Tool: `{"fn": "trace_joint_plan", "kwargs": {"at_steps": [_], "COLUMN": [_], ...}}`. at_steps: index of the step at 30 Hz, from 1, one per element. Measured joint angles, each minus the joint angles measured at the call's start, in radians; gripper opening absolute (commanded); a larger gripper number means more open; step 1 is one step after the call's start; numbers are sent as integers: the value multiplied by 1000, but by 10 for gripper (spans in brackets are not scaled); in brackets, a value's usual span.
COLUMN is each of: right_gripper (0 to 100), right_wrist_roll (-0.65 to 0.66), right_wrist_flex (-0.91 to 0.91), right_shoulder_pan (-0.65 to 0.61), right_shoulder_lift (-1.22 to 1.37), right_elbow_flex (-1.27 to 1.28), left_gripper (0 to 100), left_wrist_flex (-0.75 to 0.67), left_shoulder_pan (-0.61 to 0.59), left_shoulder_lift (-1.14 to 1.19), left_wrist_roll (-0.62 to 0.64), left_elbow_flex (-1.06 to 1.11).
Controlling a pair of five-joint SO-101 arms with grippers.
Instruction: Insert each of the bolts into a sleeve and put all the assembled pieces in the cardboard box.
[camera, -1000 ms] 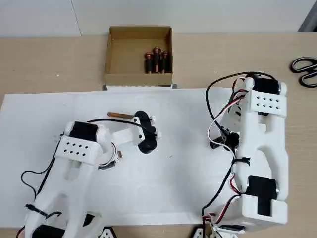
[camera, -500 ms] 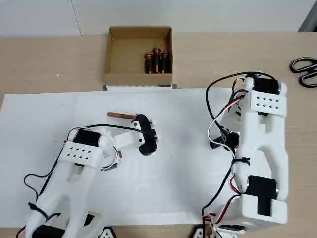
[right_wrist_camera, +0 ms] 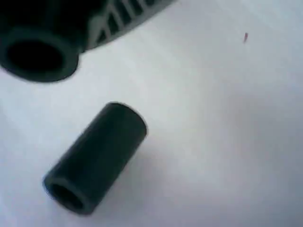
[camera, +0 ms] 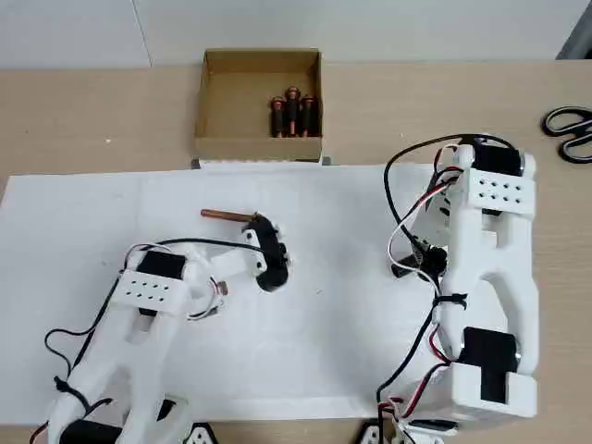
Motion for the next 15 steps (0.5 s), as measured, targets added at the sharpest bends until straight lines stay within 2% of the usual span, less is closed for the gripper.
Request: {"fn": "trace_joint_plan", "kwargs": {"at_steps": [12,15], "right_gripper": [3,3], "right_wrist_roll": [0,0], "right_wrist_flex": [0,0], "right_shoulder_pan": [0,0], "right_shoulder_lift": [0,0], "right_elbow_flex": [0,0], "left_gripper": [66,24], "left_wrist_flex": [-2,0], "left_shoulder_pan": [-17,-17], "left_shoulder_lift": [204,212], "left_wrist_roll": [0,0], "left_elbow_flex": [-87,-92]}}
